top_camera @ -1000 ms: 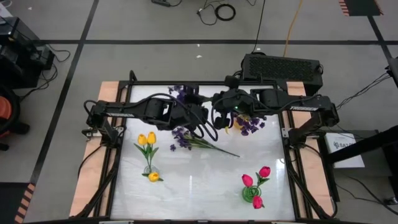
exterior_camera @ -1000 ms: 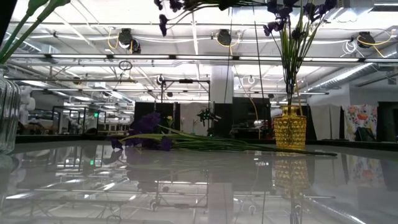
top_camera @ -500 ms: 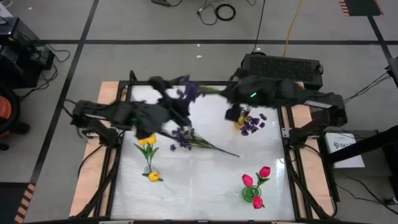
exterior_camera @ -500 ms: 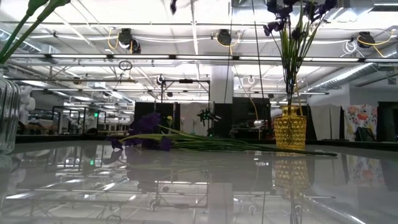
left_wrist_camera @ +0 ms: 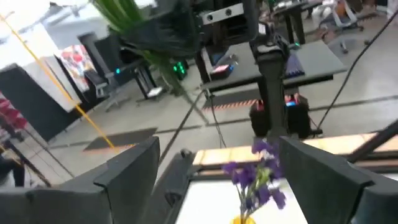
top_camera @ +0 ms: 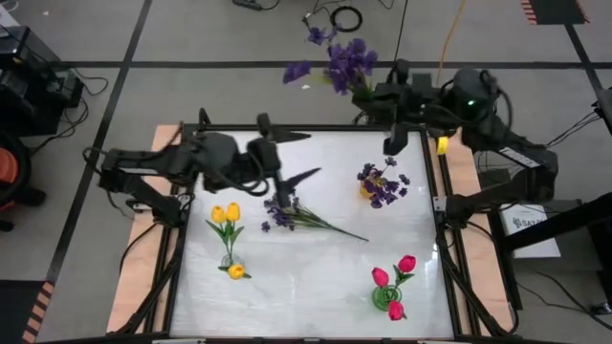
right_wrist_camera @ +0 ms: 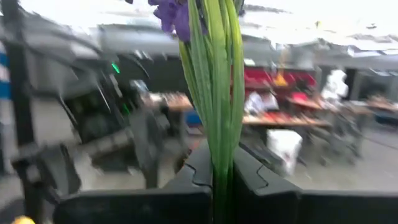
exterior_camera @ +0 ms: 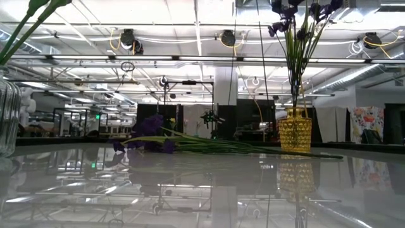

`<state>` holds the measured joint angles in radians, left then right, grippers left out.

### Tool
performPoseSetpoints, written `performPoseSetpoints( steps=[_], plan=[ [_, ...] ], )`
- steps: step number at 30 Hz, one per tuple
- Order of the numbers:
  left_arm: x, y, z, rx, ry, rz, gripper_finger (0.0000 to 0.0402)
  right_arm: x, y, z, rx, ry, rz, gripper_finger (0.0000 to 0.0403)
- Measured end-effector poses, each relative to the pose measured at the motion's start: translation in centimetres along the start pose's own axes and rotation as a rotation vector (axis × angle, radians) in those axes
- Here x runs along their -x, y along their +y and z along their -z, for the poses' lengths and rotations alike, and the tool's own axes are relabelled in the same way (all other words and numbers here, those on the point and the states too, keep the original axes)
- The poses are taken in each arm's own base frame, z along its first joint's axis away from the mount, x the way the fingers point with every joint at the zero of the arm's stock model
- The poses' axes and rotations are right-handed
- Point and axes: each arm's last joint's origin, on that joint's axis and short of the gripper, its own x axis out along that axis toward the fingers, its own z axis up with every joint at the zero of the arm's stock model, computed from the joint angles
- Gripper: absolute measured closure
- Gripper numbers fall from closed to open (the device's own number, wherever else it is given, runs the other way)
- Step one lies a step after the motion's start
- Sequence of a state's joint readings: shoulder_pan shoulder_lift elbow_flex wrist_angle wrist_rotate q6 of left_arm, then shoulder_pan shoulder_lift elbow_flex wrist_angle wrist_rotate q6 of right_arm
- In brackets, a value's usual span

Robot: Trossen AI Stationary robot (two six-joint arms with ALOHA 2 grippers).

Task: Sort flowers into vase by color
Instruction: Put the top purple flowers into the yellow vase

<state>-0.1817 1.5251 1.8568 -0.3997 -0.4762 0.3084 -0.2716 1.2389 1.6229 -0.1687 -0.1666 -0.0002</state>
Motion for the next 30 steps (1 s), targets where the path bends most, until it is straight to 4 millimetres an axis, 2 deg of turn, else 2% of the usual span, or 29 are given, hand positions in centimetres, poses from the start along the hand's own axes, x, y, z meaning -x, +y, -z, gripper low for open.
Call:
performPoseSetpoints(
  steps=[3, 7, 12, 17, 24, 30],
  plan=[
    [-1.7, -0.2, 1.3, -0.009, -0.050, -0.035, 0.0071, -1.2, 0.3, 1.2, -0.036, -0.074, -0.043, 0.0394],
    [-3.7, 0.7, 3.3, 0.035, -0.149, -0.072, 0.0071, -1.9, 0.8, 2.9, -0.063, -0.128, -0.068, 0.0391],
    [-5.2, 2.3, 5.3, 0.124, -0.181, 0.029, 0.0071, -2.3, 1.5, 4.7, -0.099, -0.199, -0.097, 0.0390],
    [-6.7, 3.3, 7.3, 0.209, -0.191, 0.160, 0.0071, -2.3, 1.9, 4.9, -0.111, -0.282, -0.118, 0.0389],
    [-7.9, 2.8, 8.6, 0.220, -0.207, 0.258, 0.0104, -3.2, 2.4, 5.6, -0.115, -0.302, -0.135, 0.0388],
    [-8.9, 2.3, 9.0, 0.223, -0.236, 0.263, 0.0143, -4.3, 2.3, 6.6, -0.125, -0.293, -0.128, 0.0388]
  ],
)
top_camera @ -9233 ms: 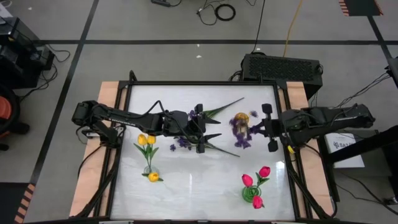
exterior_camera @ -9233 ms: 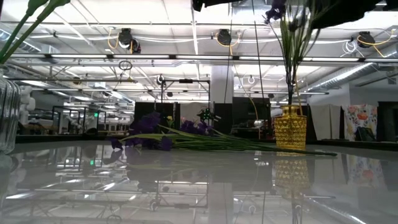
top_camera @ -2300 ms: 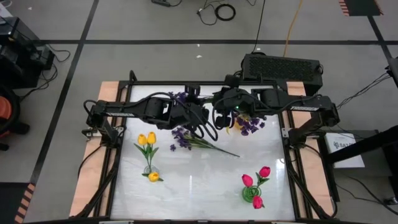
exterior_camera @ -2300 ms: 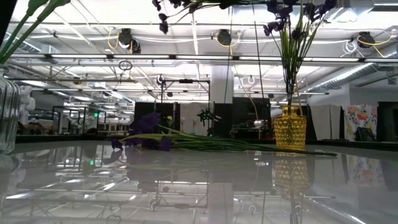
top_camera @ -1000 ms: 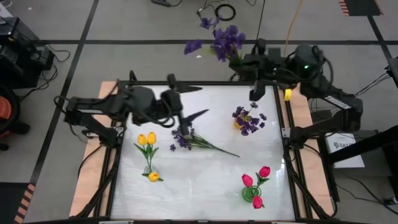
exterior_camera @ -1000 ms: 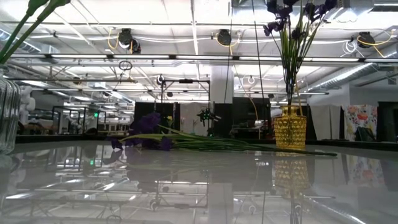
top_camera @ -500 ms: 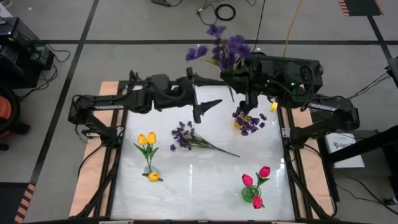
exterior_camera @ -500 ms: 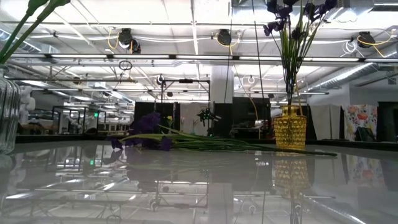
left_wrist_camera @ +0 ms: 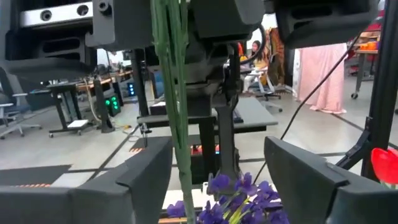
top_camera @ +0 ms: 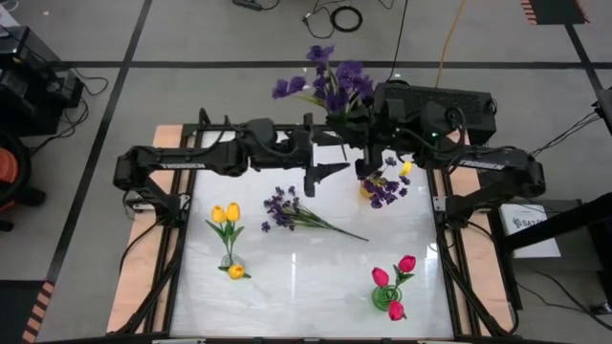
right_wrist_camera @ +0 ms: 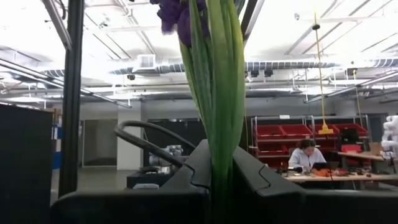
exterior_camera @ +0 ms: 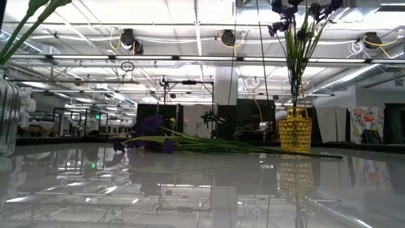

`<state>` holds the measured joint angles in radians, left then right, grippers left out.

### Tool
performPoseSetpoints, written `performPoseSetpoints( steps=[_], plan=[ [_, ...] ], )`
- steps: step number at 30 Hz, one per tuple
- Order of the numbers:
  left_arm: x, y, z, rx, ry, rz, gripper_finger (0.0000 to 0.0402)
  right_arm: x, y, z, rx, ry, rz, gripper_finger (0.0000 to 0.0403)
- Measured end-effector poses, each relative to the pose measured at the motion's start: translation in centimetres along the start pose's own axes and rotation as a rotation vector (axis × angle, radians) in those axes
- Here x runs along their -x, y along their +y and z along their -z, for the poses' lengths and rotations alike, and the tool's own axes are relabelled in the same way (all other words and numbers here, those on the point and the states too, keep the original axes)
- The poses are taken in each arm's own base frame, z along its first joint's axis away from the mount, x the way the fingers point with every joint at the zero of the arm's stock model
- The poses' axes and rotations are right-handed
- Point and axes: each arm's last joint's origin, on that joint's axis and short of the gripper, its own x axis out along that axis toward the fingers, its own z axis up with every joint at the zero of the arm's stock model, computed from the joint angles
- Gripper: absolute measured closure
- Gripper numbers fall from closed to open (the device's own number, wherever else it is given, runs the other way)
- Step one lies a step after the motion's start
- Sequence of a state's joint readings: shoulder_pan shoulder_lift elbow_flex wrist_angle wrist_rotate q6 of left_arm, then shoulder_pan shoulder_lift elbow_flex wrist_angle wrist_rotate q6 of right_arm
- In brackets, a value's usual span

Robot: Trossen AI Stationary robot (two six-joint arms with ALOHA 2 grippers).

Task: Sort flowers into vase by color
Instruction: Put the top purple flowers into the yellow vase

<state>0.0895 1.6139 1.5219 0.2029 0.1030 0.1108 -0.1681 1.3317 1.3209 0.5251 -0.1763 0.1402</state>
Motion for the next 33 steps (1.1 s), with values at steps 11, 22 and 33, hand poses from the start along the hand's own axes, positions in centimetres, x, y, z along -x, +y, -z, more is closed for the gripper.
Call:
performPoseSetpoints(
  steps=[11, 22, 33],
  plan=[
    [0.0, 0.3, 0.2, 0.001, 0.012, -0.009, 0.0320, -0.1, -0.1, 0.1, 0.014, -0.007, 0.020, 0.0388],
    [1.3, 1.3, 0.5, 0.015, 0.152, -0.007, 0.0376, 1.3, 0.1, 0.0, 0.001, 0.188, 0.042, 0.0311],
    [3.3, 1.5, 1.0, 0.042, 0.354, -0.001, 0.0383, 3.8, 0.4, -2.0, -0.052, 0.282, 0.085, 0.0155]
  ],
)
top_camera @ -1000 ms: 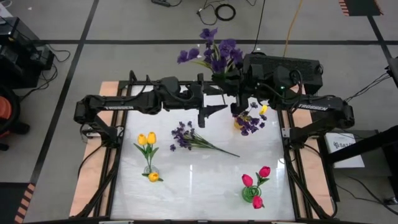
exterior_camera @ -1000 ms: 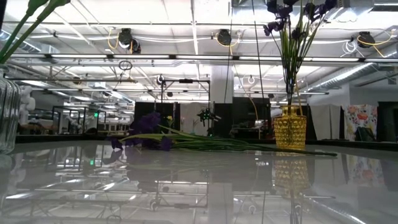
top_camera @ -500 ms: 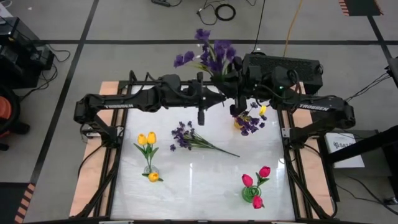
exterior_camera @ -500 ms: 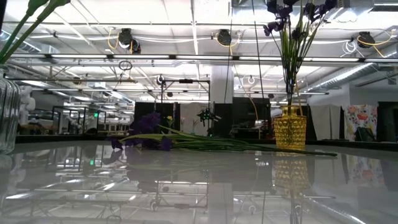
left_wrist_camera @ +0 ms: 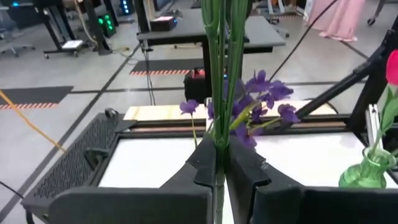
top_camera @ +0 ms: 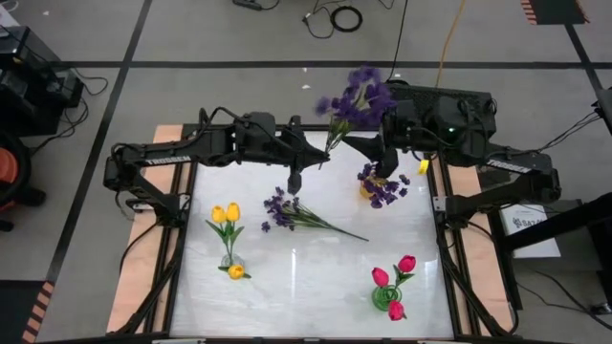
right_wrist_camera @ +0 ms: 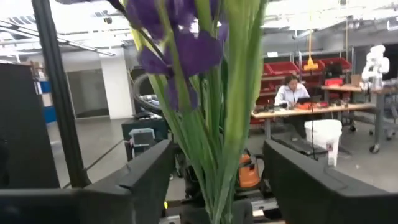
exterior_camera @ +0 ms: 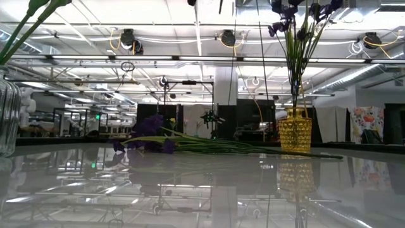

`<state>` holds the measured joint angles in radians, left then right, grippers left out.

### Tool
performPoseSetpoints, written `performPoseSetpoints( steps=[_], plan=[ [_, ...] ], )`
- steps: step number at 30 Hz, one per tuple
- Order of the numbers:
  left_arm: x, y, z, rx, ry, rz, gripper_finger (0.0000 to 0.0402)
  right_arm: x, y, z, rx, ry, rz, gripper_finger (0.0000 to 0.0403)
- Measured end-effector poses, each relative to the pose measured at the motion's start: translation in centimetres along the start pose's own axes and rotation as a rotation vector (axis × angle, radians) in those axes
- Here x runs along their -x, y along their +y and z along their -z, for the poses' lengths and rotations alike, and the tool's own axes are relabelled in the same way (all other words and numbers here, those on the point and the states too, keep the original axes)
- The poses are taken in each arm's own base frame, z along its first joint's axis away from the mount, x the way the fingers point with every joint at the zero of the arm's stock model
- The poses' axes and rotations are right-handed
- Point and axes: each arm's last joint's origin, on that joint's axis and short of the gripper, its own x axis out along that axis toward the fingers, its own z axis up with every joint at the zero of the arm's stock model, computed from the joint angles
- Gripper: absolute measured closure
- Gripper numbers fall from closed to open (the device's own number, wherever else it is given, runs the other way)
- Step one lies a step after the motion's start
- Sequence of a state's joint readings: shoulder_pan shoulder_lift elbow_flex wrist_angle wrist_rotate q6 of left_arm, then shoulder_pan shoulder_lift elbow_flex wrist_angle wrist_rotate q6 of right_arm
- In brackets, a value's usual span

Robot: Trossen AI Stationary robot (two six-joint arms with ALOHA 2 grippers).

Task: Sort flowers into vase by color
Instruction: Put the top purple flowers into the yellow vase

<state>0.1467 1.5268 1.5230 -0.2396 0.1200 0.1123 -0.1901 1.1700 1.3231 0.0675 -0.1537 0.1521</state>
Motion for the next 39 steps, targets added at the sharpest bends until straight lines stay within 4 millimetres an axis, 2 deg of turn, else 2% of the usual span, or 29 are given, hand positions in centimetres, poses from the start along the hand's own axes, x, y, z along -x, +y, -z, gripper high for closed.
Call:
performPoseSetpoints(
  steps=[7, 13, 22, 29, 33, 36, 39],
  plan=[
    [0.0, 0.0, 0.4, 0.005, 0.042, 0.005, 0.0384, -1.3, -0.5, 1.7, 0.006, 0.081, 0.034, 0.0118],
    [0.1, 0.0, 1.3, 0.011, 0.133, 0.010, 0.0384, -2.0, -0.7, 2.0, 0.033, 0.055, 0.030, 0.0132],
    [0.5, 0.2, 1.2, 0.002, 0.139, 0.002, 0.0376, -2.0, -0.7, 2.2, 0.032, 0.079, 0.032, 0.0249],
    [0.6, 0.2, 1.2, -0.006, 0.139, -0.001, 0.0376, -2.0, -0.7, 2.4, 0.060, 0.095, 0.033, 0.0324],
    [0.6, 0.3, 1.2, -0.007, 0.141, -0.012, 0.0375, -2.0, -0.7, 2.3, 0.074, 0.095, 0.032, 0.0383],
    [0.6, 0.2, 1.2, -0.006, 0.139, -0.014, 0.0369, -2.0, -0.7, 2.4, 0.078, 0.099, 0.033, 0.0392],
    [0.6, 0.0, 1.3, 0.013, 0.154, 0.013, 0.0332, -1.8, -0.7, 2.4, 0.076, 0.111, 0.034, 0.0395]
  ],
)
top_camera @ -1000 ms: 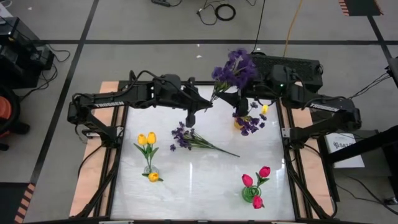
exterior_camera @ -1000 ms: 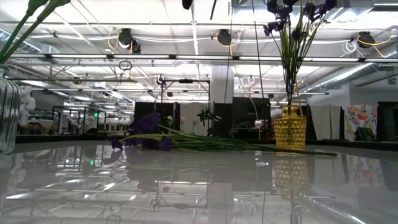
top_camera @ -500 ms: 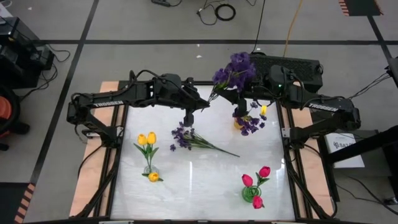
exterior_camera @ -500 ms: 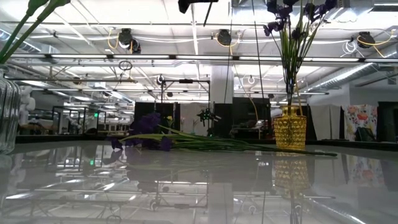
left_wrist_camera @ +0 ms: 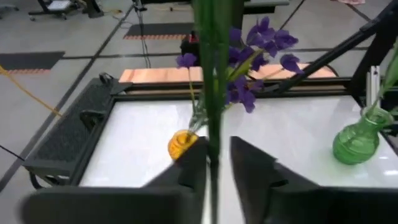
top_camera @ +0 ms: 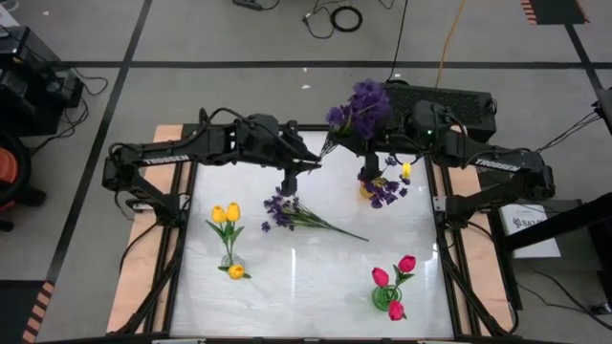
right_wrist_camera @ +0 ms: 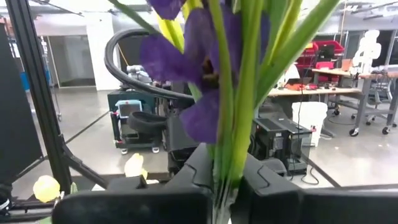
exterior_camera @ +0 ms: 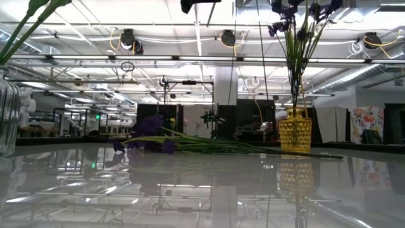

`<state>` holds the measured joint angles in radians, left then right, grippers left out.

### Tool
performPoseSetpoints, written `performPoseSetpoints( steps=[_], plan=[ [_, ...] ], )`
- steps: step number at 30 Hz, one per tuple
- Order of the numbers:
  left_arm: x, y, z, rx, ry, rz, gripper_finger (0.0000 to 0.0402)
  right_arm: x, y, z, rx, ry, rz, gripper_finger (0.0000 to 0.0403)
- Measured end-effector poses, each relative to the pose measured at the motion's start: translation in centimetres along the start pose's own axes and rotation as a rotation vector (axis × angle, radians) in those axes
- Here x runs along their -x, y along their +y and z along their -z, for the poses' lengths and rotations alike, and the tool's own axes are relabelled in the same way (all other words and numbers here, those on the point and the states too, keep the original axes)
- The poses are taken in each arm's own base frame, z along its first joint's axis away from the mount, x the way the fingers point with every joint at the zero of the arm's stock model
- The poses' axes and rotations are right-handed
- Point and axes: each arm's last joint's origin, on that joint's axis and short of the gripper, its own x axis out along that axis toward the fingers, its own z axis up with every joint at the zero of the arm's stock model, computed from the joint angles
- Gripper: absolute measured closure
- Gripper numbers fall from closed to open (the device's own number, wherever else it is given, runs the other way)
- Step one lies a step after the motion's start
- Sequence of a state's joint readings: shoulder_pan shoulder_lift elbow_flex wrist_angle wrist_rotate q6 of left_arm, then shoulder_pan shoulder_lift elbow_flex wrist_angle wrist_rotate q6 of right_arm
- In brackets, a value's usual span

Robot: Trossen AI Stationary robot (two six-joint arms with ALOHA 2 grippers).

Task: Sort flowers into vase by color
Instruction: Put the top purple flowers into the yellow vase

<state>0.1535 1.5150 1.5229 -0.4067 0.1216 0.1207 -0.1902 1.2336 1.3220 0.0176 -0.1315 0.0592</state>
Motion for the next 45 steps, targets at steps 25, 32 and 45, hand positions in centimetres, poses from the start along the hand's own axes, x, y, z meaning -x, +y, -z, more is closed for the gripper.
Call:
performPoseSetpoints(
  steps=[25, 32, 45],
  plan=[
    [-2.0, -4.3, 4.5, 0.035, 0.035, -0.035, 0.0103, 11.3, -2.7, -0.5, -0.070, 0.343, 0.369, 0.0401],
    [-2.9, -4.7, 6.4, 0.053, 0.022, -0.031, 0.0116, 12.7, -2.5, 4.0, -0.168, 0.301, 0.384, 0.0400],
    [-2.9, -6.2, 6.4, 0.067, 0.026, 0.009, 0.0117, 12.8, -2.8, 7.7, -0.198, 0.234, 0.378, 0.0399]
  ],
)
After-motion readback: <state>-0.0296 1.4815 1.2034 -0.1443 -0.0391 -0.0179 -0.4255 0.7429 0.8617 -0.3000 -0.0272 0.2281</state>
